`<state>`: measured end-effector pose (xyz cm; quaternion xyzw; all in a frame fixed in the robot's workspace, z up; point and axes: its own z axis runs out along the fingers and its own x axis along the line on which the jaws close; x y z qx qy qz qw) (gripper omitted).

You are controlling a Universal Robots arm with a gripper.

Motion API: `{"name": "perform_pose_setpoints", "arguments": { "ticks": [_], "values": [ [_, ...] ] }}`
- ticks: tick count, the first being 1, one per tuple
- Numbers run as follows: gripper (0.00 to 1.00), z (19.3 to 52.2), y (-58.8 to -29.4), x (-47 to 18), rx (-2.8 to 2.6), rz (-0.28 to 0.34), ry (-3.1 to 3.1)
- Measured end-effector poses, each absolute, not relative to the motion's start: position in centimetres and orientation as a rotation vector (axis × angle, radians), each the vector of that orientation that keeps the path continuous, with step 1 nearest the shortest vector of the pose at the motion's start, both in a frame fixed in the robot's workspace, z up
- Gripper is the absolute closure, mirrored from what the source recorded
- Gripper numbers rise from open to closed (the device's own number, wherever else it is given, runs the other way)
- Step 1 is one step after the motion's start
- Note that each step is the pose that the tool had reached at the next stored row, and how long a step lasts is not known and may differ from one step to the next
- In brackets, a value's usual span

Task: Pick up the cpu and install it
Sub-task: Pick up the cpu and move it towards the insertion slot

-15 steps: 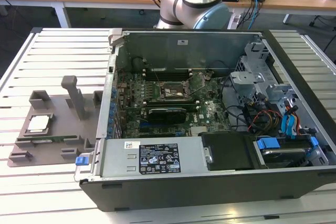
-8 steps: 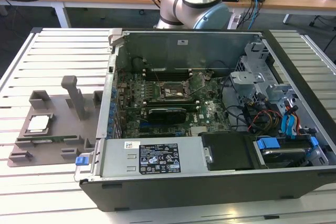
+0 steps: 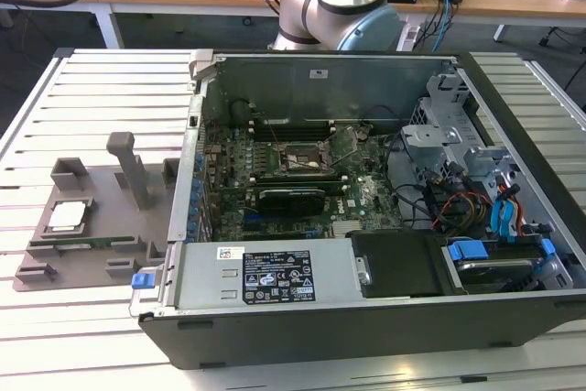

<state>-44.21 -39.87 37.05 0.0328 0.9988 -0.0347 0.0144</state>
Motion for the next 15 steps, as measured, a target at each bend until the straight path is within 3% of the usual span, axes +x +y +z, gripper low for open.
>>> {"name": "perform_pose_setpoints", "arguments": {
  "ticks": [15],
  "values": [
    [0.28,36.1,-39.87,-44.22,0.102,-0.108,3.109]
  ]
}}
